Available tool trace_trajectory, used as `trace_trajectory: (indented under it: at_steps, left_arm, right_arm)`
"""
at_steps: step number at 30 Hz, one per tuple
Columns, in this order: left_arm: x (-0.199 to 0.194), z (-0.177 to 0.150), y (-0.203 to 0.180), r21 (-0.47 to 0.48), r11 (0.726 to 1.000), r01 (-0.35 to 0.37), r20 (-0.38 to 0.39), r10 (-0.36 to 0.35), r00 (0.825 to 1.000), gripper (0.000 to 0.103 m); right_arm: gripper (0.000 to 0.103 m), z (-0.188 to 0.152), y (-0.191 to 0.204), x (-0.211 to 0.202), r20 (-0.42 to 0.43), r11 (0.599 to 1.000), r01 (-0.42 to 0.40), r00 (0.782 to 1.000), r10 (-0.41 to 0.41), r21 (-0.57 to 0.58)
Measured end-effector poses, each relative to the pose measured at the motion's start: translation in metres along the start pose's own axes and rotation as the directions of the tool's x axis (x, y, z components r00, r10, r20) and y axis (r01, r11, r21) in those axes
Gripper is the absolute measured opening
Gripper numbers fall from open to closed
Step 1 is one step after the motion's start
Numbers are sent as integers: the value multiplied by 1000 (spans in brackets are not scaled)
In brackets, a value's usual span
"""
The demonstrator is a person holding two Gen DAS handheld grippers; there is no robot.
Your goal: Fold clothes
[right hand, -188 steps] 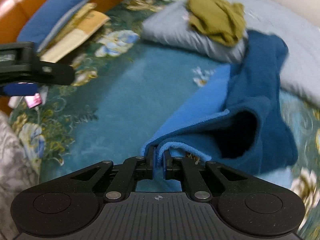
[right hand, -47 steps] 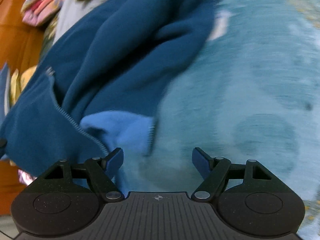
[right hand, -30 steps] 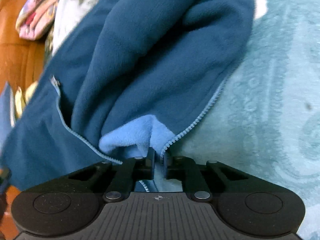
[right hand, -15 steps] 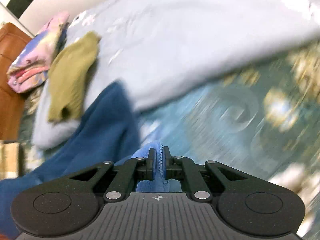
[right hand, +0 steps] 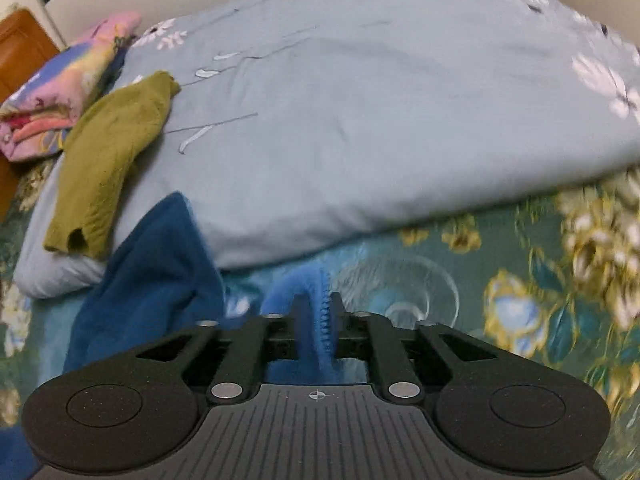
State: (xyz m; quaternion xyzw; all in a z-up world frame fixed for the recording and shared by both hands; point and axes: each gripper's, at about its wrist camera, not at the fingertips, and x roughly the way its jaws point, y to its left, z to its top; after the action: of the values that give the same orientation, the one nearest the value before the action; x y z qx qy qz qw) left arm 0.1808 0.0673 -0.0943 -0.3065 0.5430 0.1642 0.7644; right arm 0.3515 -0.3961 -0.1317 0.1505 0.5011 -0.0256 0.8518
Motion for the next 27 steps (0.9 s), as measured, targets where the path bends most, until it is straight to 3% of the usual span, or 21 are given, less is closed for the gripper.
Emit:
trace_trajectory:
  at_steps: [3,6,10,12,13,16,20,23,25,27]
  left_arm:
    - [7,2,0,0,1000,-13,2,13,1000,12]
    - [14,4,-2,3,1000,-21,0,21,1000,12]
    - [23,9,-9,28,999,-37,0,37,999,12]
    - [29,10,-11,42,998,-48,-2,48,999,13]
    - [33,11,-12,47,997,-55,-6,55,998,13]
    - [40,13,-12,62,996,-59,-15,60,998,13]
    - [45,17,-12,76,996,-47,-22,49,999,13]
    - [48,21,-9,75,997,-32,-29,34,999,14]
    - [52,23,-6,65,997,-31,-35,33,999,14]
    - [54,24,-4,54,998,-22,-42,24,999,15]
  right_arm:
    - [33,-29,-16,-14,-26,999,-3,1000,4,47]
    - [40,-77,-27,-22,-133,990,-35,990,53,136]
    - [42,-157,-23,-30,-294,967,-64,946,138,248]
    - [57,-190,-17,-33,-342,943,-86,918,201,321]
    - [58,-202,-13,-33,-359,929,-99,903,235,357]
    - [56,-218,3,-33,-353,905,-160,883,310,394]
    - [64,-224,19,-26,-354,871,-179,862,363,458]
    - [71,-228,28,-22,-344,856,-163,867,362,491]
    - [72,-236,32,-20,-352,837,-151,857,376,526]
    - [72,-242,37,-22,-356,846,-135,864,355,515]
